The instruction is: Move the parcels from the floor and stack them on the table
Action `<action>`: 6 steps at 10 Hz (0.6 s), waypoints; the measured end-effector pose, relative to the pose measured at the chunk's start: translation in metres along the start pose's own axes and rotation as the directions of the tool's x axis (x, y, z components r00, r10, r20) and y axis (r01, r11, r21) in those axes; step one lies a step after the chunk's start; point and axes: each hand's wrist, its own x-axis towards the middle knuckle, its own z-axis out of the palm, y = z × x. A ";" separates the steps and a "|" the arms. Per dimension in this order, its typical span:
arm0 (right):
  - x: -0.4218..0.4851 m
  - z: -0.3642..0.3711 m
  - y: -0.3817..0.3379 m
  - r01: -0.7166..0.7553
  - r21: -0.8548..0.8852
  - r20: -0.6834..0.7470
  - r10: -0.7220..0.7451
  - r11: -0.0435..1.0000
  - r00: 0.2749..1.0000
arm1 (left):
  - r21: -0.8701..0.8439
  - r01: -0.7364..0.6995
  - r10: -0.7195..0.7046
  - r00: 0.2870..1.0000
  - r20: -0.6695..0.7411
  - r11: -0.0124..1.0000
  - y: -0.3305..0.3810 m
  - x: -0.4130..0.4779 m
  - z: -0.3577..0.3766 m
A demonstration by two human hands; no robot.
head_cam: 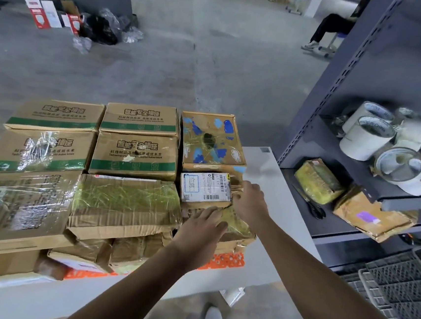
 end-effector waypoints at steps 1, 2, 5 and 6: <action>-0.002 -0.004 -0.014 0.029 0.053 -0.050 -0.026 0.998 0.998 | 0.006 0.045 -0.044 0.991 -0.129 0.999 -0.010 0.003 -0.017; -0.009 -0.005 -0.025 0.078 0.103 -0.142 -0.062 0.992 0.988 | -0.048 0.133 -0.140 0.971 -0.196 0.990 -0.026 0.000 -0.024; -0.028 0.010 -0.039 0.226 0.003 -0.115 -0.225 0.974 0.968 | 0.087 0.428 -0.426 0.904 -0.040 0.900 -0.050 -0.022 -0.038; -0.032 0.011 -0.039 0.245 -0.037 -0.102 -0.247 0.969 0.964 | 0.089 0.399 -0.399 0.917 -0.017 0.913 -0.051 -0.025 -0.038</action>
